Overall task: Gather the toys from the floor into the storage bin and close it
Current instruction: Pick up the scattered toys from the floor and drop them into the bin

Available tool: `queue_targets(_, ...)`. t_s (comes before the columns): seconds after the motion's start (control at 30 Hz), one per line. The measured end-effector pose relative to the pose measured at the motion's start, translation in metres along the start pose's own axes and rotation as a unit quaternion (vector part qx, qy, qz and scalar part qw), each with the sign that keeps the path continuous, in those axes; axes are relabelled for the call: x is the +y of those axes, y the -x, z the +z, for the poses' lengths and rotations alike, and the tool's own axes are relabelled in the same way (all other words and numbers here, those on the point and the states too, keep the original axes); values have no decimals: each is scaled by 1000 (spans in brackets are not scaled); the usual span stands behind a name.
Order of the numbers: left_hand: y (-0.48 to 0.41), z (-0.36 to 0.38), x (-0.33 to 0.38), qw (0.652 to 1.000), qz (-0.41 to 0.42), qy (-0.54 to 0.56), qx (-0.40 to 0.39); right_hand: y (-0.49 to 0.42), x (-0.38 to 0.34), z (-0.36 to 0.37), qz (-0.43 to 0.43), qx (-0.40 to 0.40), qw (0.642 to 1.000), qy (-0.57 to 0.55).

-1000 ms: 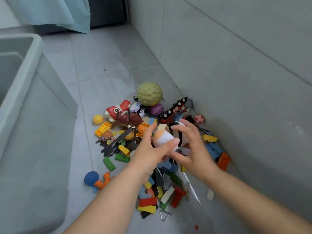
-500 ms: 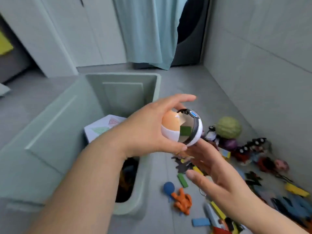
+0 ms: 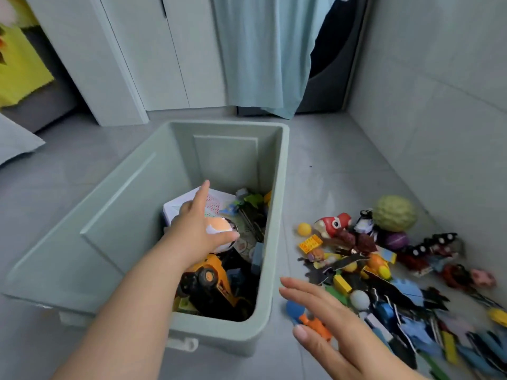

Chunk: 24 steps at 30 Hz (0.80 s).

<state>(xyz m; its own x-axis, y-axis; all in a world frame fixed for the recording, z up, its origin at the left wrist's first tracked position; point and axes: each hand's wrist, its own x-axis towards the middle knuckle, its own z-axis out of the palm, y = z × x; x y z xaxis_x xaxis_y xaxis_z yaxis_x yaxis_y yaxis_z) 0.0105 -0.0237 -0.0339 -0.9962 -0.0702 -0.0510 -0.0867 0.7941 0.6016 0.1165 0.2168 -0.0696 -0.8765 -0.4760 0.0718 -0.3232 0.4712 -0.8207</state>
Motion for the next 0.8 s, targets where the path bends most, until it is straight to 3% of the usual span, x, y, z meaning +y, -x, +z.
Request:
queue_targets(0.13,1,6,68,982,144,98,75,20,20,-16,99,26,993,-53)
queue_targets(0.33,26,82,152,955,219,192,-46,39,58,-56,172,119,971,-112)
queue_targets(0.47,31,143,175,948,186,236,-102,49,95,-84,192,156,965,-86)
queue_targets(0.7,28,212,169,920,27,345,-184,11,173,-154,289,238,919,123)
queue_targets(0.8,28,226,157,914,-26,357,-191,-41,199,-181,288,206,912,208)
